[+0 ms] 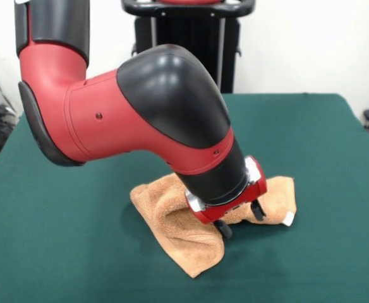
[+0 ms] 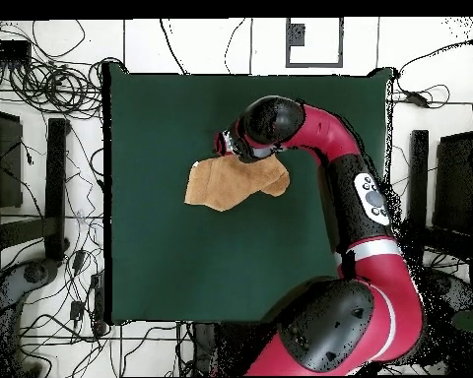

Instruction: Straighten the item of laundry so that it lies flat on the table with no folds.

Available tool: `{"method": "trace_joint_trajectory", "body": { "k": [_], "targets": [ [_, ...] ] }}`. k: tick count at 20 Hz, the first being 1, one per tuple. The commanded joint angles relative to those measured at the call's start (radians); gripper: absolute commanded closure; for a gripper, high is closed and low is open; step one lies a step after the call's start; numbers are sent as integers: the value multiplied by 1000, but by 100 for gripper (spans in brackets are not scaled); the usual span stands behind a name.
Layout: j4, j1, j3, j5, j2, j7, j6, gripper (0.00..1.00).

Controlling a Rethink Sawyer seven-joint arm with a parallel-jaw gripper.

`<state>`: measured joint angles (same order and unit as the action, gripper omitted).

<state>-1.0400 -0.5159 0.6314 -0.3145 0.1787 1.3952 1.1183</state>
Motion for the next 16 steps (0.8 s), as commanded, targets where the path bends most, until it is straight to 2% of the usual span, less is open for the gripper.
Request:
{"method": "trace_joint_trajectory", "body": {
  "k": [1, 8, 16],
  "targets": [
    [4, 28, 54, -19, 15, -210, 48, 0],
    [3, 20, 49, -22, 20, -224, 80, 0],
    [58, 8, 48, -33, 30, -289, 194, 0]
  ]
}}
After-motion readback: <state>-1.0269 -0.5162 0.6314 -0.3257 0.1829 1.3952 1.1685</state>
